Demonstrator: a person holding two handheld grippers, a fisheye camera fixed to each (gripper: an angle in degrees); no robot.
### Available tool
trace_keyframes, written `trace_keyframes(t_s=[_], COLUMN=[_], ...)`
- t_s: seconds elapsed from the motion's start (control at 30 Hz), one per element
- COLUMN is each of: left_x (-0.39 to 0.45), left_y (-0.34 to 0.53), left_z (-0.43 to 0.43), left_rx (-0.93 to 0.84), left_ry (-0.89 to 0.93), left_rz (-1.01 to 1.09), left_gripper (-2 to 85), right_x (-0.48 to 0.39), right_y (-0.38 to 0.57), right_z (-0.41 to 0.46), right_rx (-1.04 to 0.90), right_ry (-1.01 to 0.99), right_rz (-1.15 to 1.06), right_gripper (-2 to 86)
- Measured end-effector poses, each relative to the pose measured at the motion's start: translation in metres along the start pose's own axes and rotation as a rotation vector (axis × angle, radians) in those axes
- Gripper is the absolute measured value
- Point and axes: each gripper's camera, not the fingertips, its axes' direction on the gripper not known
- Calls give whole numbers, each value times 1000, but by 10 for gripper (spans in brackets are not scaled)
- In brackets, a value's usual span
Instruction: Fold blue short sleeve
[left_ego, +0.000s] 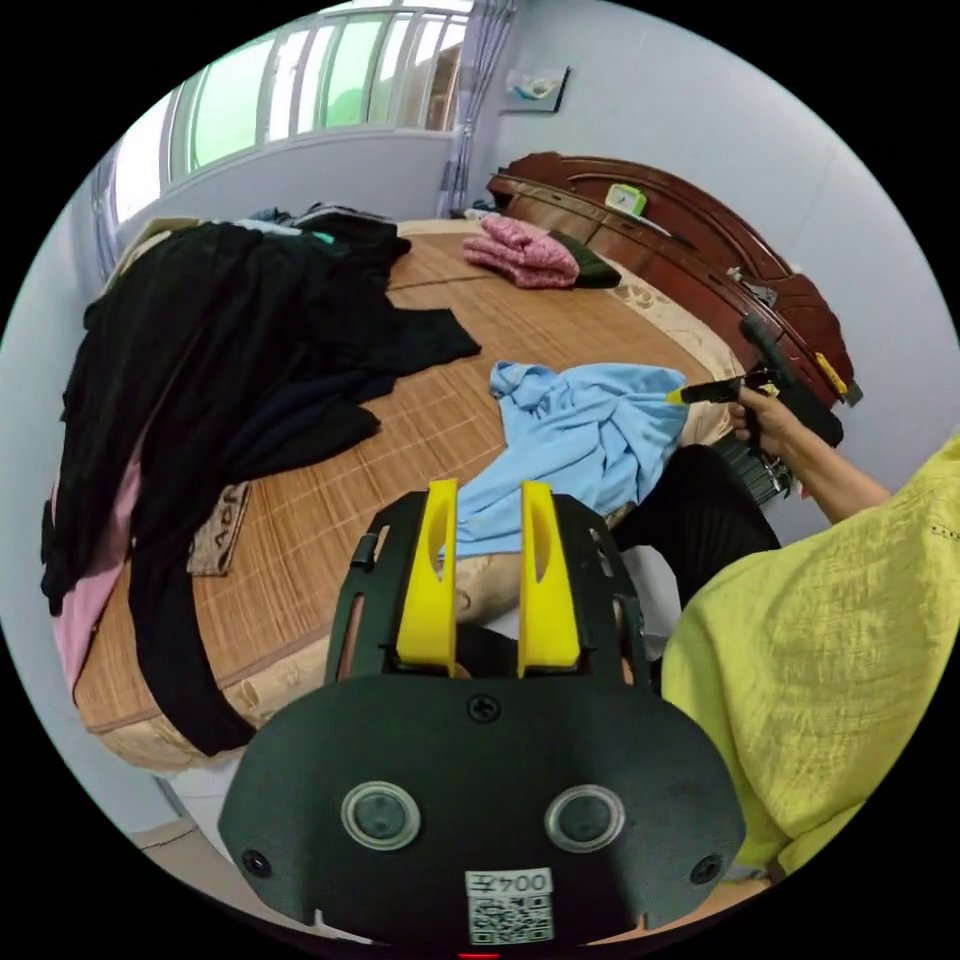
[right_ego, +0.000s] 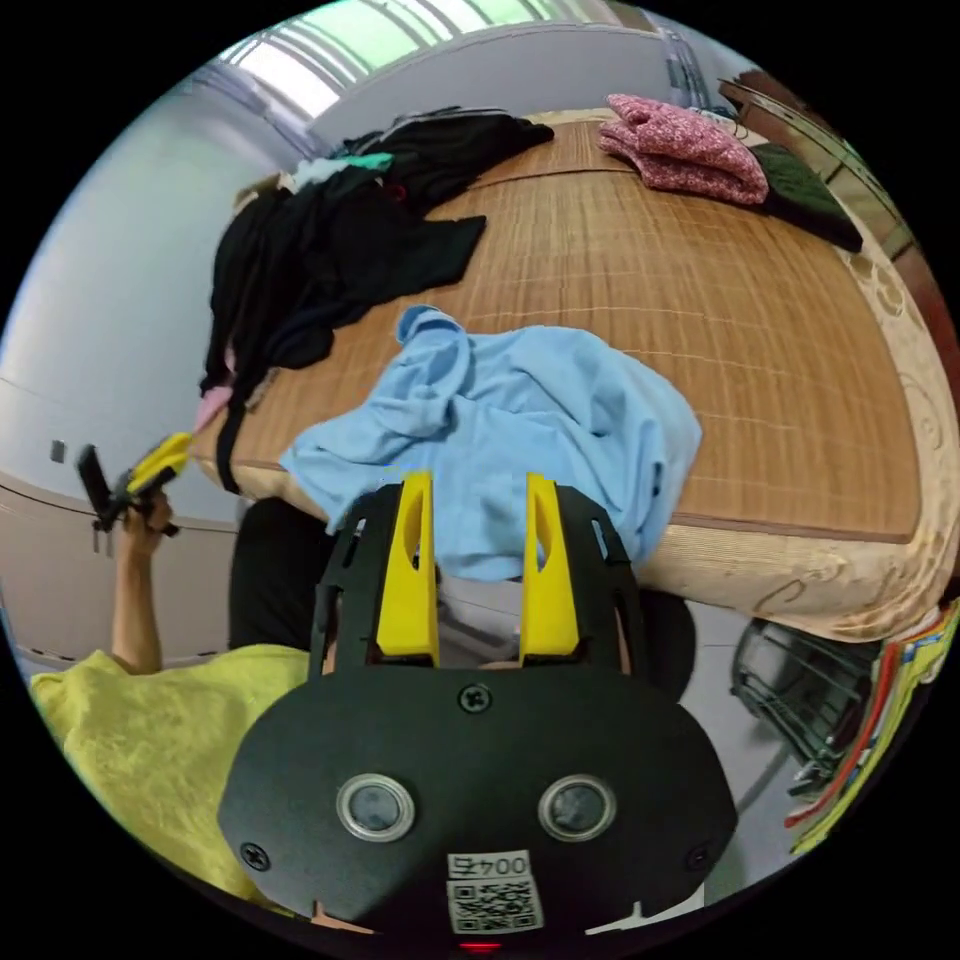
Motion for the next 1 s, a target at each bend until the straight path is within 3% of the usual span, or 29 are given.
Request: trace_keyframes(t_s=[0.13,0.3,0.43,0.63,0.77,1.0], left_x=[73,120,145,153,140,99], left_y=[-64,-121,-145,-162,-166,-116], left_z=[73,167,220,244,239,156], left_rx=[-46,-164,-286,-295,-298,-64], left_ry=[-57,86,62,20,98,189], left_rz=[228,345,426,382,277,67], left_gripper=[157,165,151,131,44,17], right_x=[-19,-37,-55,-80,-82,-99], right_y=[-14,-26,-31,-40,-43,-46], right_z=[30,59,73,82,80,81], right_rx=[-86,-172,-190,-172,-144,-123], right_ry=[183,203,228,282,236,278], right_rz=[-50,-59,-83,-100,-71,-149], right_gripper=[110,112,109,108,107,88])
